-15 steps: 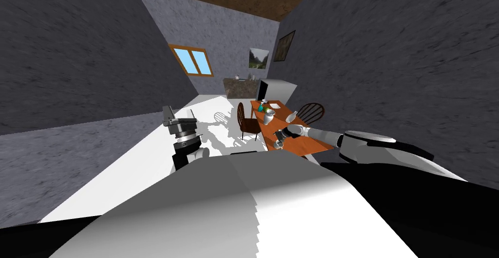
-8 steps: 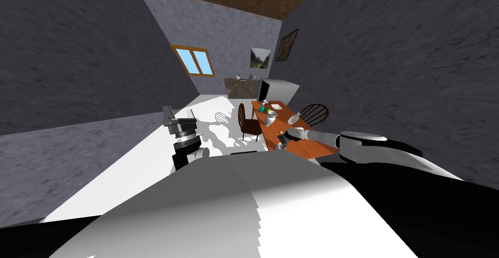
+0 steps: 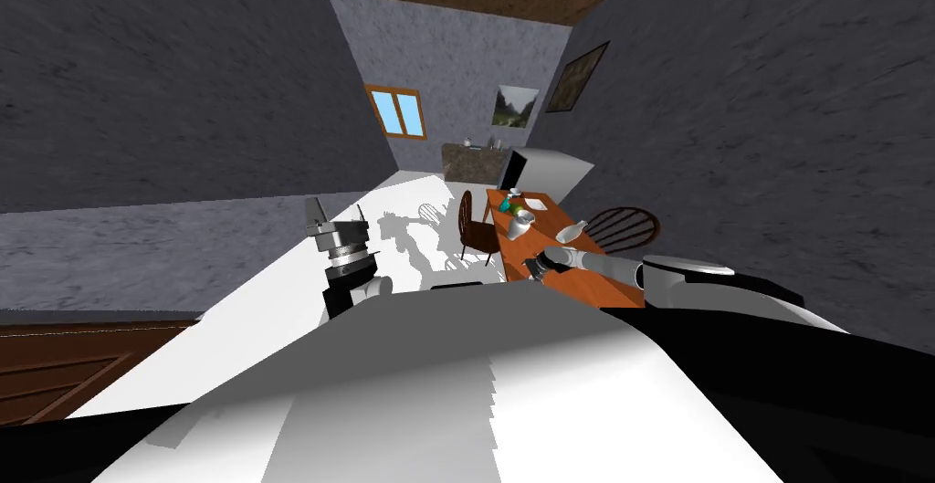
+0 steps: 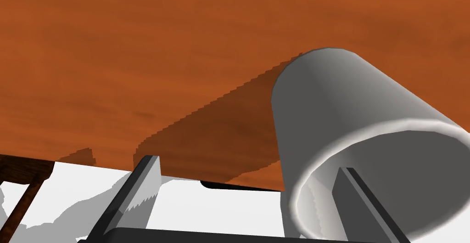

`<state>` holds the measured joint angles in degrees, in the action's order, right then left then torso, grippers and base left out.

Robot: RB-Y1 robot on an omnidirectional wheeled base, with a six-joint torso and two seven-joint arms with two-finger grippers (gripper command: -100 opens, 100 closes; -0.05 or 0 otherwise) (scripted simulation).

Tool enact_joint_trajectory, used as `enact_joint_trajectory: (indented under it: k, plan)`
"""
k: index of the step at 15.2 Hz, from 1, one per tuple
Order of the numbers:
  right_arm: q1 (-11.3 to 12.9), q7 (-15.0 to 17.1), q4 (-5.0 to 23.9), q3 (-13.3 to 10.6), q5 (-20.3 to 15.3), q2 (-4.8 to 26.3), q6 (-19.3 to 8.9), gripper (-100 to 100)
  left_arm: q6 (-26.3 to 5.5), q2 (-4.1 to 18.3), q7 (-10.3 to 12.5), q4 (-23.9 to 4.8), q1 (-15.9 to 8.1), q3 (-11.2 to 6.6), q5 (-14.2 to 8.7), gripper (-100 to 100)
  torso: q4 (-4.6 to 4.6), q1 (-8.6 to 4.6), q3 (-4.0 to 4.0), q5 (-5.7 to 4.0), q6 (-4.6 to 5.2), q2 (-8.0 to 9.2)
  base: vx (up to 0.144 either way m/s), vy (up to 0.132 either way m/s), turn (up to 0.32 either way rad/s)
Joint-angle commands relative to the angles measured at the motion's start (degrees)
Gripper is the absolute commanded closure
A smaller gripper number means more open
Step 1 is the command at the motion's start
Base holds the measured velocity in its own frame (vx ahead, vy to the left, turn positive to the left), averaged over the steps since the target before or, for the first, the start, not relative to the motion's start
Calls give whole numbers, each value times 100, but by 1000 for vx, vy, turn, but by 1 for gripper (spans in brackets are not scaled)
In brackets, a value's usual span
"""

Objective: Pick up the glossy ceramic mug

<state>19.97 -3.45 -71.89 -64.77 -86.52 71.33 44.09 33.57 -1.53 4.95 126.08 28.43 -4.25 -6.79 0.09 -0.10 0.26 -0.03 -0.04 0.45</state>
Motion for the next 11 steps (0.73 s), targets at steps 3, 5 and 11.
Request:
enact_joint_trajectory:
  k: [3,5,11]
  plan:
    - [-514,-86,101,314,362,87,-155,-100,0,0,0,0,0,0,0,0,-2,-5,-6,1,1,-10,-80,-28,318]
    - [-656,-86,101,314,362,87,-155,-100,0,0,0,0,1,-1,0,0,-1,-4,-4,0,4,-7,-66,-21,214]
    - [-1518,-269,370,855,979,174,-422,-100,0,0,0,0,-1,0,0,0,1,-1,1,1,-3,3,-104,-9,416]
